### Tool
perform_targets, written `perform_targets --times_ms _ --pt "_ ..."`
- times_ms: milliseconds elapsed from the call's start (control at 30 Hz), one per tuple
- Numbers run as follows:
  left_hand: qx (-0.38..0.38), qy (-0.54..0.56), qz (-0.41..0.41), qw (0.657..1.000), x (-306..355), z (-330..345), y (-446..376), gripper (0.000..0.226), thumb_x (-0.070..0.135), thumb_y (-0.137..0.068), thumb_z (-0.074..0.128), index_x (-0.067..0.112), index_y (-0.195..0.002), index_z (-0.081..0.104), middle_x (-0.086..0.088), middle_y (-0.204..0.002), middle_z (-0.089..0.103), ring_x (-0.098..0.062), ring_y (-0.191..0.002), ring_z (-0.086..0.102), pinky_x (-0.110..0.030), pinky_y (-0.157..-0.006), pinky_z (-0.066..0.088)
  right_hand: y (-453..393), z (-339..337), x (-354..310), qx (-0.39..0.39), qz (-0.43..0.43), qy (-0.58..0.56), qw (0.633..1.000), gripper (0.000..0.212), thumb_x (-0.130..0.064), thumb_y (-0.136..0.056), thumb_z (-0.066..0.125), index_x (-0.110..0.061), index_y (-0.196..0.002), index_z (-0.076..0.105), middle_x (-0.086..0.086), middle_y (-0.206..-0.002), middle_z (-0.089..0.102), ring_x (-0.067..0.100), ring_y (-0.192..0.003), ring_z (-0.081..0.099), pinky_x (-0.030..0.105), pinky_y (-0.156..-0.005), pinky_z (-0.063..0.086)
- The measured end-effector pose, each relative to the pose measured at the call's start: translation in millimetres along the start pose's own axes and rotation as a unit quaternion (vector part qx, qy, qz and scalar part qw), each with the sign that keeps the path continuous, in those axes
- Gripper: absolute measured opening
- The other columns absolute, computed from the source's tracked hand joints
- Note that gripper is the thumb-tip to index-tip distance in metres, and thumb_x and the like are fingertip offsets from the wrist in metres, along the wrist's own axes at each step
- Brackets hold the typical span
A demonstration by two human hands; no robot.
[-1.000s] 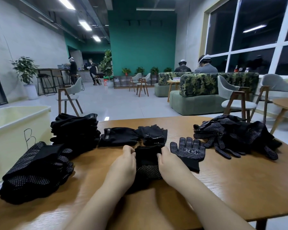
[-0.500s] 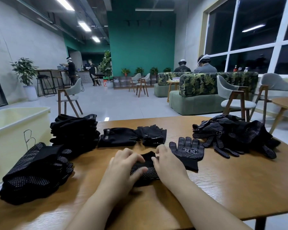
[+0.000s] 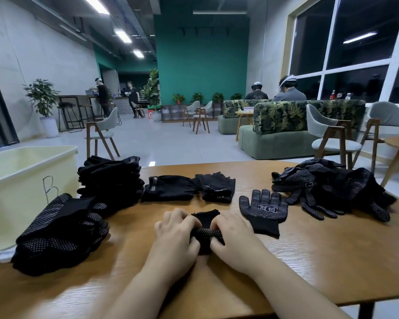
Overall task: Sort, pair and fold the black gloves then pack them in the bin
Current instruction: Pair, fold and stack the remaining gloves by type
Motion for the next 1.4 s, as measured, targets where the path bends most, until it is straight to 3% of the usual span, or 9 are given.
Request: perform_targets --times_ms 100,267,500,667,900,1100,1200,1300,1400 --pt "0.104 0.025 -0.058 0.993 -4.3 -15.0 1.6 0.022 0.027 -0.084 0.061 0.022 -0.105 0.057 0.006 -0.097 0.048 -0.017 -0.095 0.046 -0.029 -0.077 0.039 0.0 -8.5 3.1 0.045 0.007 -0.052 0.998 0.023 -0.037 -0.092 0.050 -0.023 -0.109 0.058 -0.010 -0.111 0.057 0.009 -0.110 0.047 0.026 -0.096 0.033" --pt "0.047 0.169 -0.174 0.969 -17.0 -2.3 3.6 0.035 0.033 -0.092 0.051 0.023 -0.124 0.042 0.002 -0.111 0.058 -0.018 -0.098 0.057 -0.032 -0.082 0.046 1.2 -12.1 -5.6 0.063 -0.013 -0.111 0.992 0.024 -0.036 -0.092 0.056 -0.021 -0.110 0.064 -0.013 -0.101 0.057 -0.001 -0.096 0.047 0.006 -0.083 0.029" --pt "0.003 0.295 -0.173 0.940 -9.3 0.3 0.7 0.056 0.020 -0.094 0.052 0.024 -0.143 0.025 0.012 -0.129 0.032 0.000 -0.117 0.033 -0.016 -0.094 0.025 1.3 1.3 -15.9 -0.036 -0.054 -0.217 0.974 0.028 -0.030 -0.095 0.053 -0.029 -0.121 0.062 -0.016 -0.105 0.062 -0.001 -0.099 0.053 0.012 -0.086 0.040" --pt "0.015 0.319 -0.183 0.930 -11.3 -0.3 0.3 0.063 -0.005 -0.088 0.044 0.024 -0.141 0.028 -0.001 -0.140 0.038 -0.017 -0.127 0.042 -0.038 -0.110 0.032 -1.4 2.4 -16.5 -0.022 -0.043 -0.245 0.968 0.028 -0.021 -0.097 0.051 -0.024 -0.124 0.057 -0.012 -0.109 0.060 -0.006 -0.099 0.051 0.005 -0.084 0.036" --pt "0.074 0.317 -0.155 0.933 -9.9 -29.9 -5.9 0.069 -0.011 -0.082 0.040 0.030 -0.137 0.032 -0.001 -0.121 0.050 -0.017 -0.098 0.057 -0.037 -0.085 0.049 -18.9 -12.8 -22.0 0.078 -0.049 -0.221 0.971 0.056 -0.024 -0.088 0.063 -0.024 -0.137 0.035 -0.020 -0.128 0.034 -0.008 -0.122 0.032 0.007 -0.103 0.024" --pt "0.015 0.211 -0.116 0.971 -14.0 -67.8 -8.7 0.067 -0.002 -0.083 0.046 0.038 -0.136 0.033 0.021 -0.099 0.049 0.008 -0.084 0.049 -0.025 -0.077 0.044 -37.5 -18.3 -46.5 -0.015 -0.043 -0.278 0.959 0.088 -0.034 -0.082 0.070 -0.029 -0.148 0.013 -0.018 -0.135 0.040 -0.003 -0.129 0.032 0.015 -0.105 0.022" --pt "-0.013 0.186 -0.094 0.978 -15.2 -80.6 -6.9 0.066 0.001 -0.082 0.048 0.042 -0.132 0.033 0.018 -0.103 0.053 -0.001 -0.089 0.055 -0.020 -0.072 0.047 -43.5 -15.7 -57.1 -0.041 -0.023 -0.315 0.948 0.067 -0.035 -0.081 0.072 -0.030 -0.137 0.036 -0.014 -0.111 0.057 0.001 -0.111 0.050 0.017 -0.092 0.036" --pt "-0.007 0.168 -0.091 0.982 -22.5 -85.8 -3.8 0.059 0.004 -0.082 0.050 0.036 -0.128 0.033 0.019 -0.106 0.050 -0.001 -0.089 0.054 -0.014 -0.070 0.042 -45.3 -13.6 -68.1 -0.024 -0.049 -0.329 0.943 0.015 -0.028 -0.083 0.071 -0.034 -0.083 0.057 -0.018 -0.074 0.059 -0.006 -0.072 0.054 0.013 -0.064 0.039" --pt "-0.003 0.174 -0.103 0.979 -33.1 -87.2 2.0 0.051 0.007 -0.083 0.052 0.032 -0.125 0.034 0.022 -0.108 0.050 0.001 -0.077 0.055 -0.017 -0.065 0.046 -44.0 -9.5 -76.0 -0.018 -0.064 -0.331 0.941 0.020 -0.027 -0.087 0.065 -0.036 -0.074 0.053 -0.015 -0.073 0.056 -0.004 -0.068 0.051 0.012 -0.060 0.036"
Point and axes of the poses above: each hand's wrist, its own y-axis away from the middle knuckle, its own z-axis out of the palm, x = y × z, the point moved 5 cm from there along -y, towards the middle knuckle
